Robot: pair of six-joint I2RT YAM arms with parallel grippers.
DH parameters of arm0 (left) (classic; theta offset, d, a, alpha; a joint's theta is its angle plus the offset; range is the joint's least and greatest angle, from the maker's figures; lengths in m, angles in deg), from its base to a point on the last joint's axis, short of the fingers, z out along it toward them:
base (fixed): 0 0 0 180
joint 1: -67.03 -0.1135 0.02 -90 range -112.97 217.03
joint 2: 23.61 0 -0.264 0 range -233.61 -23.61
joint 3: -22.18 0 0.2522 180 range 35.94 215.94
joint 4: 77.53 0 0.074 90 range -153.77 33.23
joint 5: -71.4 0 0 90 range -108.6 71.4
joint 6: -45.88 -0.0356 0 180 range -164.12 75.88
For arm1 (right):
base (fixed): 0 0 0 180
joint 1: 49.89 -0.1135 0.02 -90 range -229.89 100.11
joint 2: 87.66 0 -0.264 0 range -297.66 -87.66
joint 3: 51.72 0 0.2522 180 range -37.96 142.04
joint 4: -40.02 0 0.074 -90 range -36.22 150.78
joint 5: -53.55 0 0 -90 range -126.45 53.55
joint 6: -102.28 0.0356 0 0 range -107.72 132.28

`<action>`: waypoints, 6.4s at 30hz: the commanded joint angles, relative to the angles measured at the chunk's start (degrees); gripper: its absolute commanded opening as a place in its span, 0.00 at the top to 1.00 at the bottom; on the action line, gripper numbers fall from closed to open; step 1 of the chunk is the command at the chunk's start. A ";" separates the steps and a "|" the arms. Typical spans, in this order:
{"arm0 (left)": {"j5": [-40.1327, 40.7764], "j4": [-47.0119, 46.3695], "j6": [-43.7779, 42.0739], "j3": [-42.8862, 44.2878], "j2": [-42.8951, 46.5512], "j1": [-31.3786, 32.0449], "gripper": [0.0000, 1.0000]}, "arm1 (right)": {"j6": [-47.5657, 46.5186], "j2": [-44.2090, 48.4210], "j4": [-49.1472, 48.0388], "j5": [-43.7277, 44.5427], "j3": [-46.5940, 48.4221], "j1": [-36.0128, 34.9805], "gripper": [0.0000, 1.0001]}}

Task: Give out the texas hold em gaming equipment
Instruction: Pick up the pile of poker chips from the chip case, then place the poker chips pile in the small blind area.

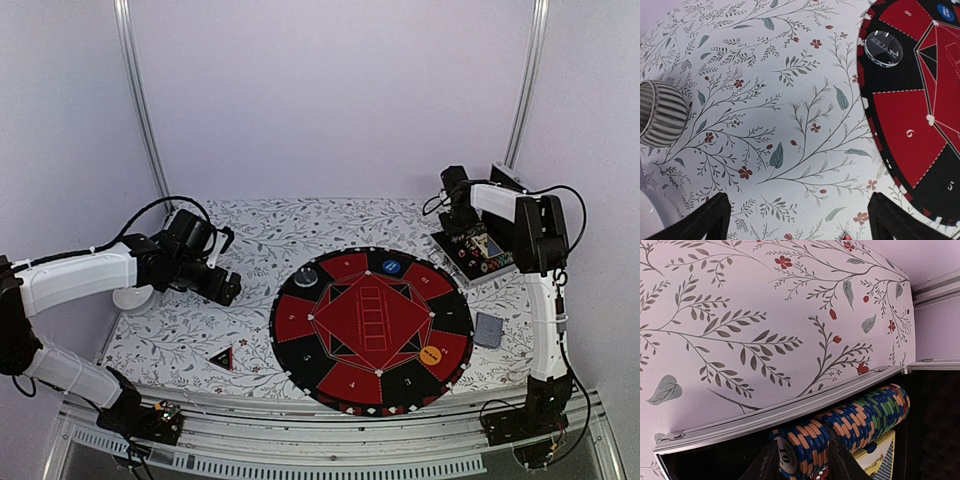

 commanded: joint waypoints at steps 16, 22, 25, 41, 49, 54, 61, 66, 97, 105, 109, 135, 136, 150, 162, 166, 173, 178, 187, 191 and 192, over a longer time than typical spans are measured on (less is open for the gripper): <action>-1.32 -0.70 -0.56 -0.74 1.41 -0.72 0.02 | 1.24 -0.12 4.19 2.39 1.28 -0.62 0.49; -1.39 -0.69 -0.54 -0.82 1.50 -0.75 0.02 | 2.64 -1.26 4.79 1.67 1.48 -0.23 0.48; -1.62 -0.70 -0.57 -0.82 1.48 -0.72 0.02 | 3.67 -1.65 5.14 1.62 1.96 -0.02 0.47; -1.75 -0.78 -0.67 -0.82 1.54 -0.76 0.02 | 5.62 -0.75 4.15 -10.46 3.61 0.67 0.58; -1.62 -0.76 -0.57 -0.91 1.98 -0.77 0.02 | 3.76 0.43 3.55 -10.93 2.34 0.00 0.68; -1.76 -0.79 -0.65 -0.91 1.90 -0.78 0.02 | 2.73 1.50 2.13 -9.88 0.40 -1.18 0.69; -2.23 -0.87 -0.74 -0.91 1.91 -0.81 0.02 | 2.97 -0.09 3.29 -3.27 2.22 -0.72 0.67; -2.70 -0.87 -0.74 -0.91 1.56 -0.76 0.02 | 2.05 -0.41 4.16 -3.65 2.57 -0.84 0.67; -3.36 -0.87 -0.74 -0.80 1.29 -0.76 0.02 | 3.20 -2.76 7.37 -3.59 4.39 -0.29 0.40; -3.31 -0.87 -0.73 -0.91 1.47 -0.76 0.02 | 3.67 -4.34 7.24 -2.82 5.04 1.15 0.49; -3.46 -0.85 -0.74 -0.89 1.35 -0.77 0.02 | 3.12 -4.94 7.12 -2.10 5.61 1.33 0.55; -7.85 -7.13 -2.25 -3.10 9.57 -0.48 0.03 | 8.85 28.97 7.77 -26.01 -7.30 -10.78 0.98; -9.76 -8.96 -2.47 -3.83 11.18 -0.23 0.04 | 9.71 30.57 7.03 -29.67 -9.16 -12.10 0.98; -11.54 -38.81 -30.56 -7.26 10.68 22.86 0.02 | 25.40 39.03 -6.98 -59.14 -29.32 -26.49 0.98; -13.90 -48.06 -38.98 -0.78 -7.76 26.83 0.02 | 29.56 41.14 -17.05 -69.80 -39.82 -31.40 0.98; -14.30 -46.46 -37.73 1.96 -10.80 26.97 0.02 | 30.48 41.41 -19.71 -71.34 -41.28 -31.81 0.98; -9.23 -41.69 -33.85 2.52 -10.51 26.99 0.02 | 26.59 41.86 -14.61 -65.10 -43.80 -25.00 0.98; -7.35 -38.04 -31.92 -0.79 -6.26 26.93 0.02 | 23.42 40.25 -12.14 -57.33 -45.71 -15.96 0.98; -3.75 -32.48 -27.28 -5.23 0.80 25.01 0.02 | 19.60 30.51 -8.19 -53.37 -41.23 -10.89 0.98; -3.11 -30.58 -24.54 -6.00 2.00 24.23 0.02 | 17.79 29.55 -6.72 -51.84 -42.00 -10.75 0.98; -3.15 -30.52 -23.96 -6.44 2.23 23.96 0.02 | 17.46 29.20 -6.69 -51.28 -42.03 -10.62 0.98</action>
